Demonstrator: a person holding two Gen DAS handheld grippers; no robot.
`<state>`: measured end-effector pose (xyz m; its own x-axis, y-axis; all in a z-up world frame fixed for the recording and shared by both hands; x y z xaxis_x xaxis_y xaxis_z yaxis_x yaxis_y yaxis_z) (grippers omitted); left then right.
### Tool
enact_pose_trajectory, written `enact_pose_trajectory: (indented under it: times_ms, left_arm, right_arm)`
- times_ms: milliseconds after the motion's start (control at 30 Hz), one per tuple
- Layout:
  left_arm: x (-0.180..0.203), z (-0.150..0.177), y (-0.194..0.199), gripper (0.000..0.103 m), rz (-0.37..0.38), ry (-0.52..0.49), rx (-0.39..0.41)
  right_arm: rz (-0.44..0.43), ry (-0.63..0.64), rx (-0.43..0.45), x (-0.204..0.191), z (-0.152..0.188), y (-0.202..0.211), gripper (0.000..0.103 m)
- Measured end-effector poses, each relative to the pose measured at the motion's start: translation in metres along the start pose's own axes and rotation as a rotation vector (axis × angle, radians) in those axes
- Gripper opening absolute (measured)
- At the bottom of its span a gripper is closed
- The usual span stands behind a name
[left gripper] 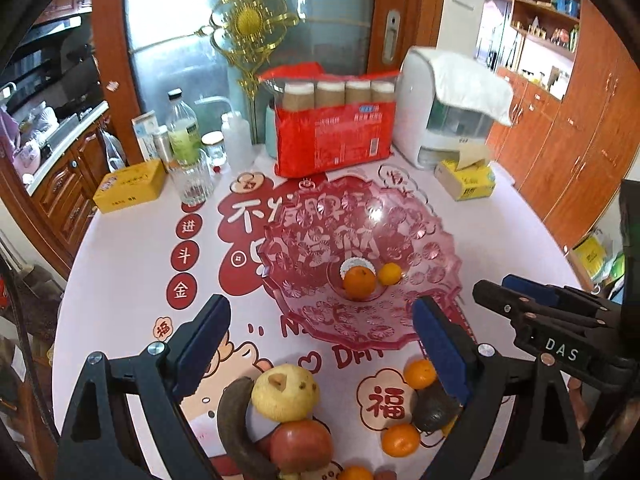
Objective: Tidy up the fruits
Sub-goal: 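Withdraw both open tools from the bowl back toward the fruit pile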
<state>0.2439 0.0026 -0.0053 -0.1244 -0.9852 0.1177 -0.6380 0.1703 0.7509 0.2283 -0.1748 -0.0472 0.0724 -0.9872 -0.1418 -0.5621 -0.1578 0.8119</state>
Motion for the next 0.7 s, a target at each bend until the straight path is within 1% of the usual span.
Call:
enact_pose_trajectory:
  times_ms: [133, 267, 333, 400, 467, 533, 600, 667, 700]
  left_arm:
    - [0.000, 0.008, 0.028, 0.092, 0.005, 0.011, 0.021]
    - [-0.005, 0.022, 0.050, 0.092, -0.012, 0.048, 0.026]
    - [-0.008, 0.029, 0.057, 0.092, -0.003, 0.073, 0.010]
    - [-0.012, 0.038, 0.062, 0.092, 0.008, 0.098, -0.023]
    - [-0.017, 0.046, 0.070, 0.092, 0.013, 0.126, -0.025]
    - [-0.023, 0.053, 0.079, 0.092, 0.001, 0.150, -0.015]
    - [-0.029, 0.059, 0.087, 0.092, -0.013, 0.168, -0.001]
    - [-0.036, 0.066, 0.095, 0.093, -0.032, 0.182, 0.014]
    - [-0.040, 0.070, 0.098, 0.093, -0.039, 0.190, 0.019]
  right_arm:
    - [-0.039, 0.002, 0.026, -0.005, 0.006, 0.021, 0.046]
    - [-0.053, 0.036, 0.053, -0.012, 0.013, 0.041, 0.046]
    - [-0.054, 0.056, 0.061, -0.015, 0.017, 0.049, 0.046]
    - [-0.063, 0.073, 0.066, -0.017, 0.023, 0.056, 0.047]
    - [-0.070, 0.085, 0.063, -0.018, 0.029, 0.060, 0.047]
    - [-0.078, 0.094, 0.058, -0.017, 0.035, 0.063, 0.047]
    - [-0.086, 0.096, 0.055, -0.016, 0.042, 0.067, 0.049]
    - [-0.092, 0.093, 0.059, -0.014, 0.049, 0.071, 0.054]
    - [-0.093, 0.092, 0.063, -0.013, 0.052, 0.074, 0.055]
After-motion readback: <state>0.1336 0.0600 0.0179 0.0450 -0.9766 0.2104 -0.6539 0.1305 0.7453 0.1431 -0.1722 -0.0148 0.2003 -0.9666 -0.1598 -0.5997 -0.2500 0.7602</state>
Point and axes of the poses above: each gripper's, at about its wrist camera, not at the fingertips, and y roughly against the way its jaws point, x to its right, z to its underside, the point moved 6 cm from there along -y, roughly the way its jaws point, and after that the axes turned 4 degrees about y, right-handed, at the moved point
